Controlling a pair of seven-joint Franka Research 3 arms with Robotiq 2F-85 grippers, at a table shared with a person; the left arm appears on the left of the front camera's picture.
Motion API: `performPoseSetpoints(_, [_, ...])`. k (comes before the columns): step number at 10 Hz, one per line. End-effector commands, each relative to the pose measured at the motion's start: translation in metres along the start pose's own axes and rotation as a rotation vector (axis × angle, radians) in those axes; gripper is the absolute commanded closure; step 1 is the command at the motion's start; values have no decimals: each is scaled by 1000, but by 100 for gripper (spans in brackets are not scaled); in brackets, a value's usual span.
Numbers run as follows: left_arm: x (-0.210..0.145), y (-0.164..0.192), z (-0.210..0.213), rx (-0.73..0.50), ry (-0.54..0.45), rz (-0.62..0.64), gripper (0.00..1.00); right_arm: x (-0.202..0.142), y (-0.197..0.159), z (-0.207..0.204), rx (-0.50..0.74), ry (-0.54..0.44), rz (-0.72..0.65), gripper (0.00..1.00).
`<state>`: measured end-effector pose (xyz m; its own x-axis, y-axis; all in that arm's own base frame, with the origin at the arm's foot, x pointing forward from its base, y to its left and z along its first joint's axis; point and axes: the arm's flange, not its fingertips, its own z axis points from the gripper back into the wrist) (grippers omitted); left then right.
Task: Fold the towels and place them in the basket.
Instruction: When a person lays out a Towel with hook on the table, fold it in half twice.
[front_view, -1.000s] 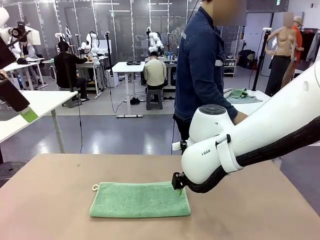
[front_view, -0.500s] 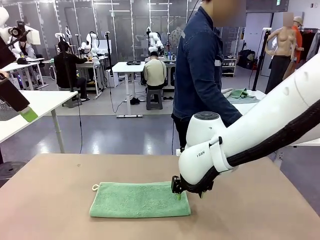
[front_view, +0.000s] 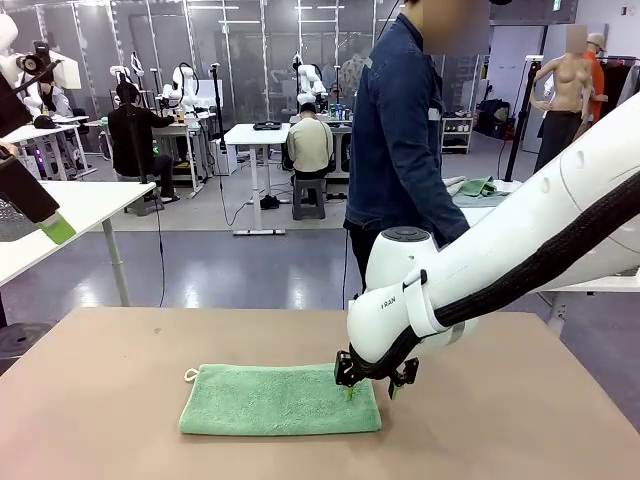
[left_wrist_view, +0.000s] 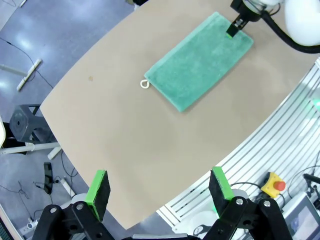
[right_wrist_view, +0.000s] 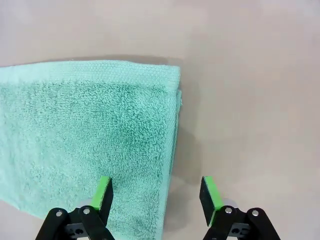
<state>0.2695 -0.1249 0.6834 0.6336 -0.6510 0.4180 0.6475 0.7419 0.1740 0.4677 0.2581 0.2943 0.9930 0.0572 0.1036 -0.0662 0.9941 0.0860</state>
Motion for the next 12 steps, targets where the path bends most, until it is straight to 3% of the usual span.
performPoseSetpoints(1, [2,0,0,18,-10,6,0,7,7,-2,8,21,-35,12])
performPoseSetpoints(2, [2,0,0,18,-10,6,0,9,6,-2,9,23,-42,29])
performPoseSetpoints(3, [2,0,0,18,-10,6,0,10,6,-4,7,32,-39,56])
performPoseSetpoints(4, [2,0,0,18,-10,6,0,12,6,-5,8,43,-39,89])
performPoseSetpoints(5, [2,0,0,18,-10,6,0,13,8,-7,10,56,-28,100])
performPoseSetpoints(6, [2,0,0,18,-10,6,0,14,7,-7,15,56,-31,87])
performPoseSetpoints(7, [2,0,0,18,-10,6,0,14,6,-8,20,62,-36,100])
performPoseSetpoints(12, [2,0,0,18,-10,6,0,11,1,-7,33,64,-45,100])
